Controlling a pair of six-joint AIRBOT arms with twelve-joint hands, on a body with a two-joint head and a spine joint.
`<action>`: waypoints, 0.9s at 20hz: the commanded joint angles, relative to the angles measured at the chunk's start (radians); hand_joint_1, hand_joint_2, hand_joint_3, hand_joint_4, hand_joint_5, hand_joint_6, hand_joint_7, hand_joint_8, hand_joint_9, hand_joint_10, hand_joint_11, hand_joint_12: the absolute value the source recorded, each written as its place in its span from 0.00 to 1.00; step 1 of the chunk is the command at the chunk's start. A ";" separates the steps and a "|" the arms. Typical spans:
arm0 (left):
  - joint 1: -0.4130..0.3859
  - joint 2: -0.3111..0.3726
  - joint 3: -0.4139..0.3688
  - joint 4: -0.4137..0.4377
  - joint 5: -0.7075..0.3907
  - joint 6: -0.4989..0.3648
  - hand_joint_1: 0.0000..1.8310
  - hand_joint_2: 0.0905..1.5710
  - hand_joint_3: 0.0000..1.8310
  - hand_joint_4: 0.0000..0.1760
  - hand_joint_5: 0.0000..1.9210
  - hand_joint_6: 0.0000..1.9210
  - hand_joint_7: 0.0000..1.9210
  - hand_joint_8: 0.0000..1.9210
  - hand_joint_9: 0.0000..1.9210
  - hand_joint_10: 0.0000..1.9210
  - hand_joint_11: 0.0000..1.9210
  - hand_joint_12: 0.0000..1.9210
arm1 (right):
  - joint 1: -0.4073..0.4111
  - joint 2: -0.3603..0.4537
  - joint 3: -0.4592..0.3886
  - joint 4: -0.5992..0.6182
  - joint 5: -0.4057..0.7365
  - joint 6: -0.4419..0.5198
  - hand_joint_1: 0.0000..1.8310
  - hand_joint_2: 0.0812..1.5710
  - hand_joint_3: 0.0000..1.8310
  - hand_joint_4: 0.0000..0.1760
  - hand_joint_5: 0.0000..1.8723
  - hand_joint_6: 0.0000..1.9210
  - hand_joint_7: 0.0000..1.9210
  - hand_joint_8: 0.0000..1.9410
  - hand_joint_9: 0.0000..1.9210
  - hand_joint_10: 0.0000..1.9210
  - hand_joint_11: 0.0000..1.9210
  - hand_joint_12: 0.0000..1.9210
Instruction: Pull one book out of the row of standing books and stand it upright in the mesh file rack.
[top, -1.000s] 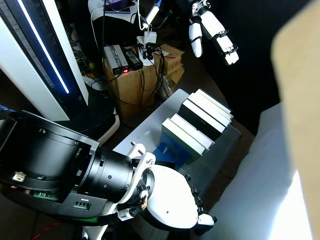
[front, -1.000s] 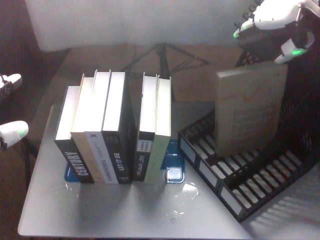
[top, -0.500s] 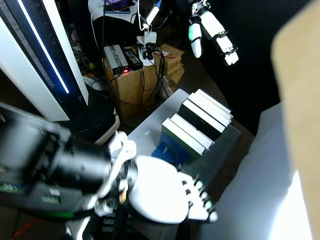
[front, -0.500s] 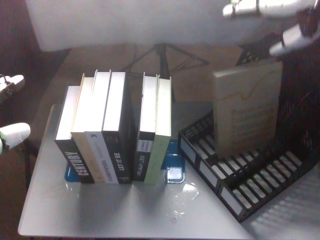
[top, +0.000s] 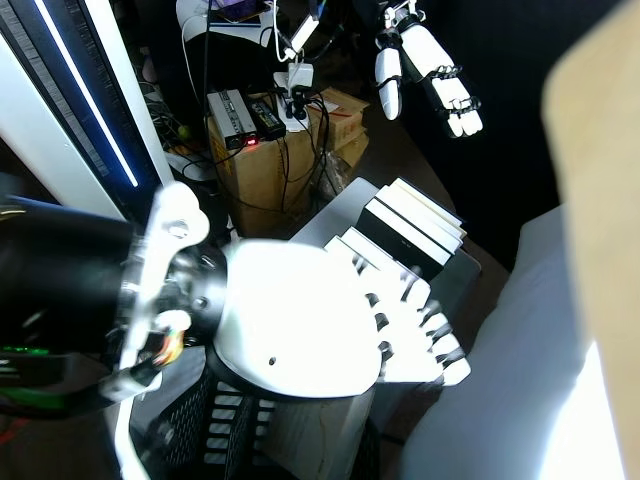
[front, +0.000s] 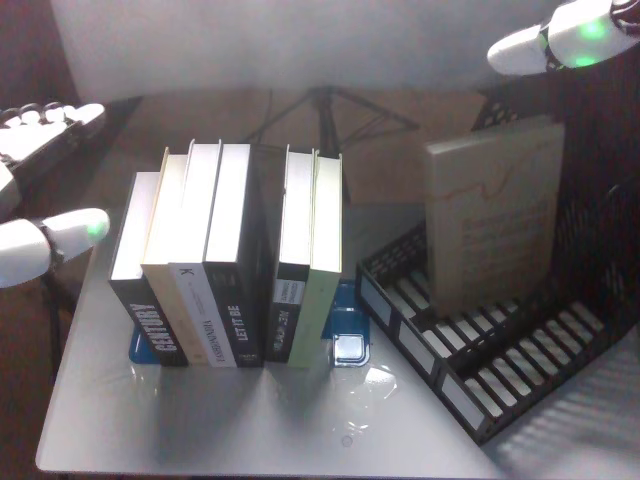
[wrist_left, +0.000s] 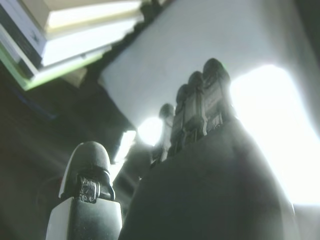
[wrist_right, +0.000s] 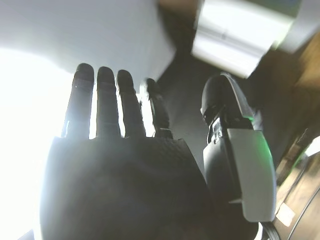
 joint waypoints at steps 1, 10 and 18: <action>-0.021 -0.001 0.012 0.006 -0.108 -0.014 0.10 0.85 0.00 0.85 0.00 0.00 0.00 0.00 0.00 0.00 0.00 0.00 | -0.002 0.017 0.002 0.128 0.052 -0.057 0.13 0.82 0.00 0.66 0.00 0.00 0.00 0.00 0.00 0.00 0.00 0.00; -0.145 -0.059 0.029 0.183 -0.127 -0.103 0.17 0.86 0.00 1.00 0.00 0.00 0.00 0.00 0.00 0.00 0.00 0.18 | -0.287 0.162 -0.140 1.026 0.474 -0.502 0.18 0.84 0.00 0.09 0.00 0.00 0.00 0.00 0.05 0.02 0.00 0.00; -0.177 -0.070 0.011 0.277 -0.158 -0.132 0.17 0.86 0.00 0.54 0.00 0.00 0.00 0.00 0.00 0.00 0.02 0.01 | -0.553 0.153 -0.224 1.304 0.774 -0.587 0.21 0.82 0.00 0.05 0.00 0.00 0.00 0.00 0.01 0.00 0.00 0.00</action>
